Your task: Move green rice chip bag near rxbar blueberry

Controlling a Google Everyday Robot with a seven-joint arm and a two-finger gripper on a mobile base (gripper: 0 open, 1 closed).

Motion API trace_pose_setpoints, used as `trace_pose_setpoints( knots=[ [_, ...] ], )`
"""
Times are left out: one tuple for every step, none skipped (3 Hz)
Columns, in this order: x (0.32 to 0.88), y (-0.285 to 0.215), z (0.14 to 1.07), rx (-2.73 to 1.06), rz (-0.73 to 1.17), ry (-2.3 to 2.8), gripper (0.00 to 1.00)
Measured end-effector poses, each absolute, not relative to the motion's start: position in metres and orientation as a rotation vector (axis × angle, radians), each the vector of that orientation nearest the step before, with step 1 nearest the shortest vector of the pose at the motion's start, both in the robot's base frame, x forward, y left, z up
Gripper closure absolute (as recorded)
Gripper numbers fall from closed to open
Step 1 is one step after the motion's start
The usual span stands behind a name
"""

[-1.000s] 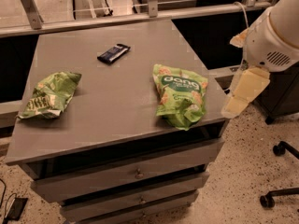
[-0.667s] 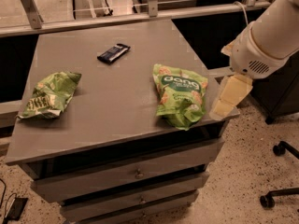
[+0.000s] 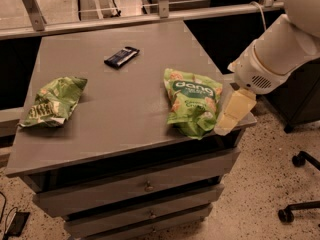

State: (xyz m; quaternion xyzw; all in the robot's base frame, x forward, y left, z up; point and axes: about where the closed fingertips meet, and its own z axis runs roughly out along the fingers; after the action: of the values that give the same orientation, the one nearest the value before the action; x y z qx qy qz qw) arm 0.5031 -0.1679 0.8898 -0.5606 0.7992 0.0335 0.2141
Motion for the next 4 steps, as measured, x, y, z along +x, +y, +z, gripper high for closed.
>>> trace_pose_setpoints(
  knots=[
    [0.498, -0.148, 0.881, -1.562, 0.187, 2.183, 0.00],
    [0.497, -0.126, 0.866, -1.576, 0.262, 2.158, 0.00],
    [0.499, -0.110, 0.852, -1.598, 0.278, 2.160, 0.16],
    [0.500, -0.100, 0.841, -1.626, 0.254, 2.178, 0.40]
  ],
)
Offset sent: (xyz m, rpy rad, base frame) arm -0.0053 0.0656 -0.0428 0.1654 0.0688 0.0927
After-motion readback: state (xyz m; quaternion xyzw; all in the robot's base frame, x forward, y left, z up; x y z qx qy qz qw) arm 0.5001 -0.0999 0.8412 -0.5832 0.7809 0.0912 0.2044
